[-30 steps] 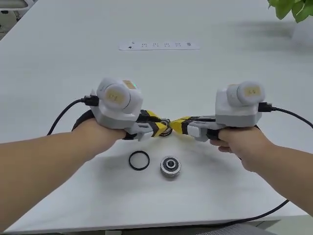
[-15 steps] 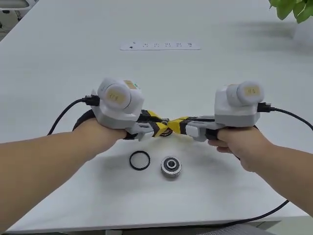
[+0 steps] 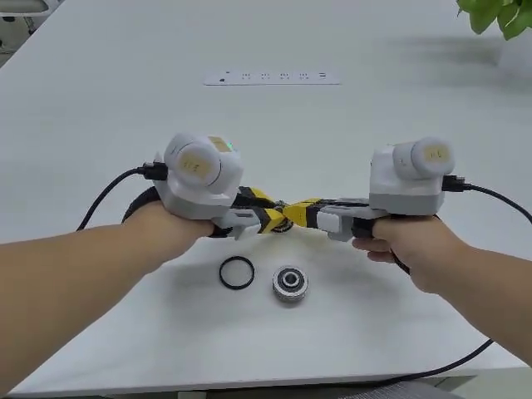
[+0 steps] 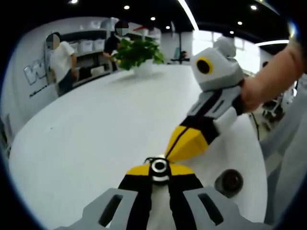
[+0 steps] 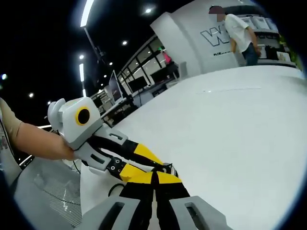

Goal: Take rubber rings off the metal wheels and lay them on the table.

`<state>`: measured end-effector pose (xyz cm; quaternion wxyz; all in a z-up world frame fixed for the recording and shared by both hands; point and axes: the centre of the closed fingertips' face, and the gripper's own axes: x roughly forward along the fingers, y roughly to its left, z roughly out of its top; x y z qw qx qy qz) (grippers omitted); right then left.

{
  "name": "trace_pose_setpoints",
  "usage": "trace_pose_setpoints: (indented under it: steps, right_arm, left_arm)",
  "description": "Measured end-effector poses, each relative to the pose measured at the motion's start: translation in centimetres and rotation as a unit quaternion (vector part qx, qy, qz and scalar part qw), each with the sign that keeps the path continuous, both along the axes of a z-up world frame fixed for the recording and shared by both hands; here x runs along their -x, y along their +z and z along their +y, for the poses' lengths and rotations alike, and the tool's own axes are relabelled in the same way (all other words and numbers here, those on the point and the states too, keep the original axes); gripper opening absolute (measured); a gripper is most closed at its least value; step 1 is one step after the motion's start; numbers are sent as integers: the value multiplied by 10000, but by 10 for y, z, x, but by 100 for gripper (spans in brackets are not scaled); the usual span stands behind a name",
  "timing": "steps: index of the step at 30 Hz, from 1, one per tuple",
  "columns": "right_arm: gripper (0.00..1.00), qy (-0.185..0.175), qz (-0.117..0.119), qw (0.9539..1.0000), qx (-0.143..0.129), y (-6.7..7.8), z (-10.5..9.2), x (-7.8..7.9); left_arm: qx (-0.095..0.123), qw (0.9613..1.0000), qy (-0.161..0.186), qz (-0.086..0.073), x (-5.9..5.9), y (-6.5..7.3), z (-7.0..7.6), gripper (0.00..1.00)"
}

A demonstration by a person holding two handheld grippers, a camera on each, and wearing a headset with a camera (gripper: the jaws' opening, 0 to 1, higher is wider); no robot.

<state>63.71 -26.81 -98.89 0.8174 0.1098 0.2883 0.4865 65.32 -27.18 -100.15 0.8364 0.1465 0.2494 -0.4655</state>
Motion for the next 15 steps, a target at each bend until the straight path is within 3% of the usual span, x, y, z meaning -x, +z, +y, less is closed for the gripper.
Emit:
trace_pose_setpoints:
  steps: [6,15]
  right_arm:
    - [0,142,-28,9999,-84,6,2,5]
    - [0,-94,-31,9999,82,-2,-7,-2]
  left_arm:
    - [9,10000,-3,-4,-1,0,0,12]
    - [84,9999,72,-46,1,1,-1,13]
